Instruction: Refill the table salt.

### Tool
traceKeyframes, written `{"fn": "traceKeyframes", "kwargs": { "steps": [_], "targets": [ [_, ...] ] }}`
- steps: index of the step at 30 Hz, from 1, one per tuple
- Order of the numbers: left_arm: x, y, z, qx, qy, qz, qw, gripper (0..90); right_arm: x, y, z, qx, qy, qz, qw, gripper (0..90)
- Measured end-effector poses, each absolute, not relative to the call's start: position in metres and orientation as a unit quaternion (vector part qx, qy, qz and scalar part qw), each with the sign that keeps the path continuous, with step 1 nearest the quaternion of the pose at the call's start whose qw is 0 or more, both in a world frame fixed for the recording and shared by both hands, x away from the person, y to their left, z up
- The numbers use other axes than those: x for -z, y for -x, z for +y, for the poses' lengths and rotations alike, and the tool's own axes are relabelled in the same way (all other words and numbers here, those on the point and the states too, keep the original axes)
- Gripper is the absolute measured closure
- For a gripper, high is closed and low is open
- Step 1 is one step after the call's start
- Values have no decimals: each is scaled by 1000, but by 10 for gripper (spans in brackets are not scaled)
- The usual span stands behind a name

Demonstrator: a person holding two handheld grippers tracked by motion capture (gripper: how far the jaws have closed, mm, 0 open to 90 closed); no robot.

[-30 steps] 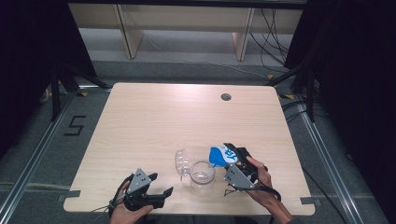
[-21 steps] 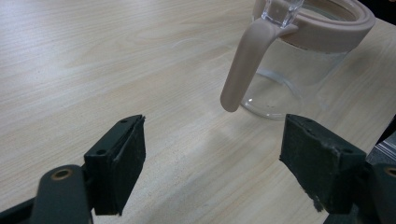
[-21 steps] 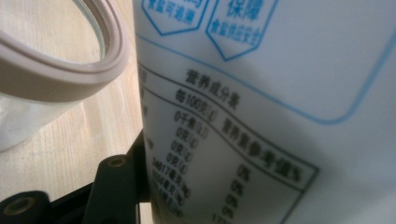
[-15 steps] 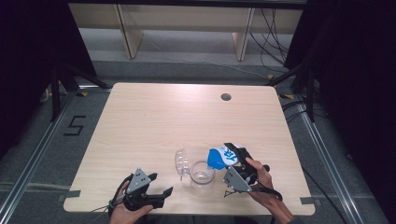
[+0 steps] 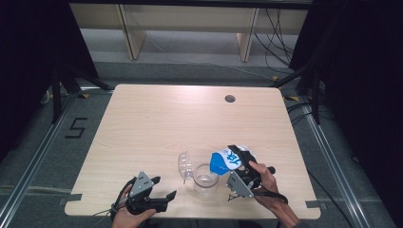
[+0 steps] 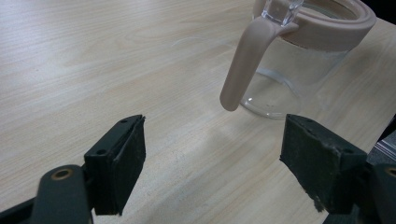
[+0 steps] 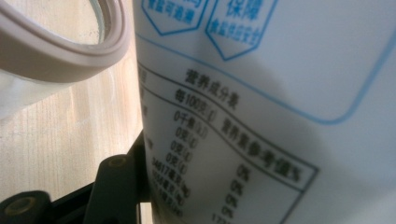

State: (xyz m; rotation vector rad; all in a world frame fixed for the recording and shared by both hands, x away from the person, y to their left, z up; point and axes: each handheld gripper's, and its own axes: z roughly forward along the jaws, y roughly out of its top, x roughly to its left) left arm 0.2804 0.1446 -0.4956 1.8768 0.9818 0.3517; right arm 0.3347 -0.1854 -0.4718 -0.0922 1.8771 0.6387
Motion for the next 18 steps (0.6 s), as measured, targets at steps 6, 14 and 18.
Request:
{"fn": "traceKeyframes", "kwargs": {
  "steps": [6, 14, 18],
  "targets": [
    [496, -281, 145, -143, -767, 403, 478, 217, 468, -335, -184, -239, 85, 786, 564, 459],
    [496, -281, 145, -142, -769, 401, 476, 216, 473, -335, -182, -250, 70, 785, 562, 461],
    [496, -281, 145, -142, -769, 401, 476, 217, 474, -333, -181, -240, 64, 788, 564, 461]
  ]
}}
